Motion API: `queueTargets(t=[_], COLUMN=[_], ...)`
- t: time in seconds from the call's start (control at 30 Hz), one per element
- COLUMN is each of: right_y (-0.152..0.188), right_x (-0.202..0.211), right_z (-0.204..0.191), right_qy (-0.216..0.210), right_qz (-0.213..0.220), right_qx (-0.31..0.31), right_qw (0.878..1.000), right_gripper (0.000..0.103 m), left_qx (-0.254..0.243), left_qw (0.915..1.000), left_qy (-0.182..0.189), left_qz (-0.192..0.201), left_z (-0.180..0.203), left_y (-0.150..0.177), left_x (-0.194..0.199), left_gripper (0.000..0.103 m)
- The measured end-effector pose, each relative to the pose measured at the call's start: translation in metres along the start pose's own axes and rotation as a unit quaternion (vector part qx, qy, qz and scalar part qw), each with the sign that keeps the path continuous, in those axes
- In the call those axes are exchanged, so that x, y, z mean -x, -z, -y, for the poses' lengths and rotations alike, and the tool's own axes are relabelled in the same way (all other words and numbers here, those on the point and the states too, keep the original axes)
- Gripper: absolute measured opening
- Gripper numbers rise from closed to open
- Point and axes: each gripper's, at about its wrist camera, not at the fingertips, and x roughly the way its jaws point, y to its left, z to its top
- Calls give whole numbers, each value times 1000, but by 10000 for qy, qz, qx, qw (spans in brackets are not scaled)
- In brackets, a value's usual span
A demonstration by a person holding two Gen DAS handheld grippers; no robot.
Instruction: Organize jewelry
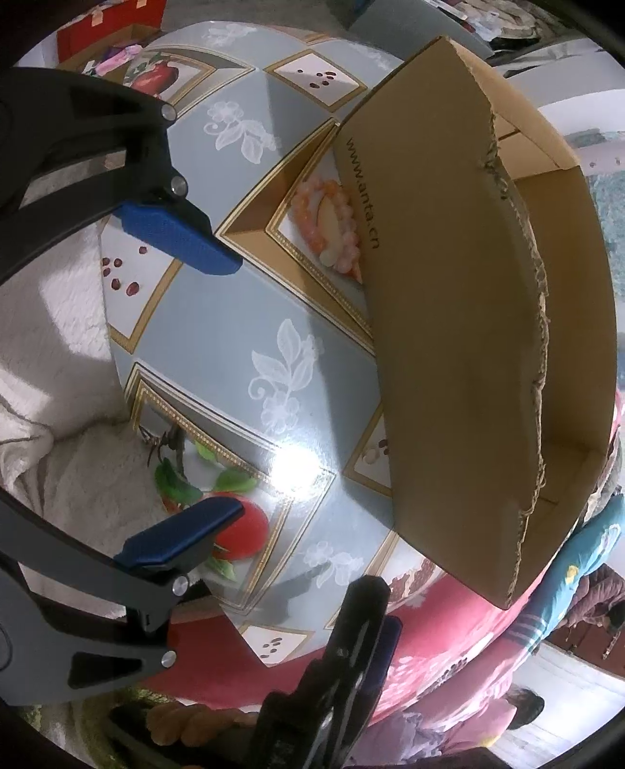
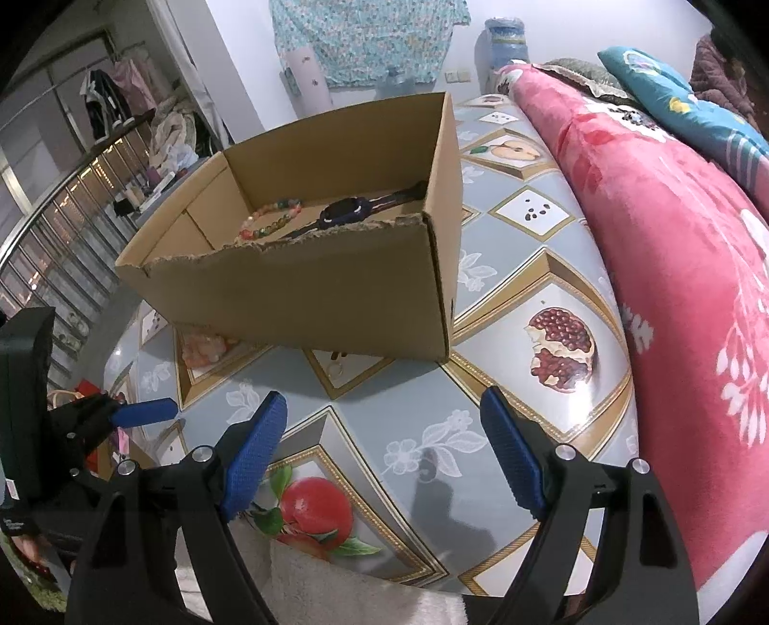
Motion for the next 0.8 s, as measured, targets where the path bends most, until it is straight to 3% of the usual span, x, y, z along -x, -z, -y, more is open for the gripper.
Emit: queueTargets(t=[0.2, 0.47, 0.67, 0.8], right_y=[5, 24, 30, 29], right_x=[-15, -44, -54, -54], right_z=[-17, -30, -30, -27], right_qy=[245, 951, 1081, 979], right_qz=[-161, -472, -549, -544], right_qx=[239, 659, 669, 607], right_qw=[9993, 9922, 9904, 9919], right_gripper=[81, 87, 96, 97], left_qx=[-70, 356, 788, 792], left_qw=[9991, 9984, 9950, 9927], left_qy=[-25, -135, -216, -349], left_qz=[429, 406, 577, 838], left_z=[-17, -42, -56, -58], left_y=[13, 28, 34, 41], left_x=[8, 2, 6, 13], left_gripper=[90, 91, 91, 91])
